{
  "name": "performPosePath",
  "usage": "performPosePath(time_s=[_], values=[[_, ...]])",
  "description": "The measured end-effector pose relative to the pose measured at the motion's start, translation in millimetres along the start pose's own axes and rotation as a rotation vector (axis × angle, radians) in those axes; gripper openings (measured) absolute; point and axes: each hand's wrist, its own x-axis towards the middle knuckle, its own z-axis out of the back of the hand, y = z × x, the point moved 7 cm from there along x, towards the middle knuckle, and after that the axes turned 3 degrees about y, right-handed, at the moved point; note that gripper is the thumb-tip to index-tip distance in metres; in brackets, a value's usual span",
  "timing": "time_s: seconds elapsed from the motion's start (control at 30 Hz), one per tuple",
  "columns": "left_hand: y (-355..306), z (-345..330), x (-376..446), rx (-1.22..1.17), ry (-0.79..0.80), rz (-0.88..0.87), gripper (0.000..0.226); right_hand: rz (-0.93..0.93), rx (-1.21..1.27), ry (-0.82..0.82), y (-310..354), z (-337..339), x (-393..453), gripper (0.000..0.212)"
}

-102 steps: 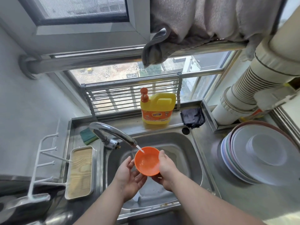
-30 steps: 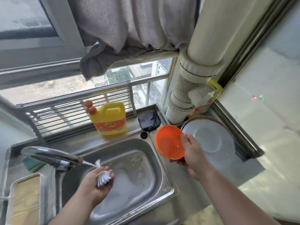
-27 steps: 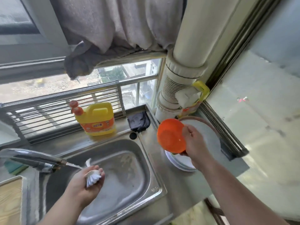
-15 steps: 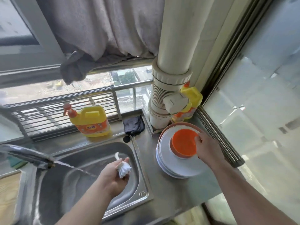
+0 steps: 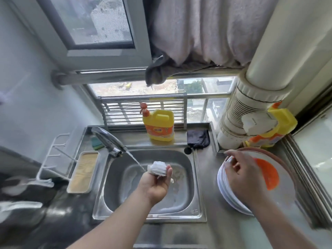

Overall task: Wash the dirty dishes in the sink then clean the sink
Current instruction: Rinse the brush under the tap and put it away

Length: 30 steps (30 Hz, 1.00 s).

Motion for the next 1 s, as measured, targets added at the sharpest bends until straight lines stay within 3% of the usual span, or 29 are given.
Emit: performPosePath(time_s=[0.07,0.13,0.23,0.33,0.5,0.63,0.67,0.83,1.0], values=[[-15.6,11.6,0.9,-0.018,-0.002,-0.02,0.03,0.095,0.028,0.188,34.0,-61.4,-0.2,0.031],[-29.4,17.4,-0.8,-0.018,0.012,-0.012,0.029,0.151,-0.044,0.406,55.1,-127.6,-1.1,0.037],[-48.6,22.9,-4.8,-0.032,0.06,0.05,0.02,0.114,-0.274,0.681,61.5,-207.0,-6.4,0.055],[-65.5,33.7,-6.0,-0.12,0.137,0.159,0.026,0.034,-0.457,0.841,55.5,-249.6,-16.7,0.06],[-91.3,47.2,6.3,-0.133,0.163,0.312,0.037,-0.142,-0.356,0.81,44.8,-259.4,-29.4,0.016],[-118.7,58.0,26.6,-0.072,0.03,0.255,0.084,-0.27,-0.346,0.796,40.4,-246.2,-42.4,0.018],[-121.6,58.9,30.8,-0.013,-0.003,0.252,0.085,-0.293,-0.355,0.799,41.5,-243.6,-45.3,0.02],[-124.9,52.8,49.9,0.291,-0.112,0.227,0.03,-0.413,-0.346,0.774,35.2,-234.5,-57.8,0.023],[-133.6,37.8,70.1,0.162,-0.135,0.13,0.026,-0.503,-0.265,0.743,15.8,-223.4,-70.1,0.023]])
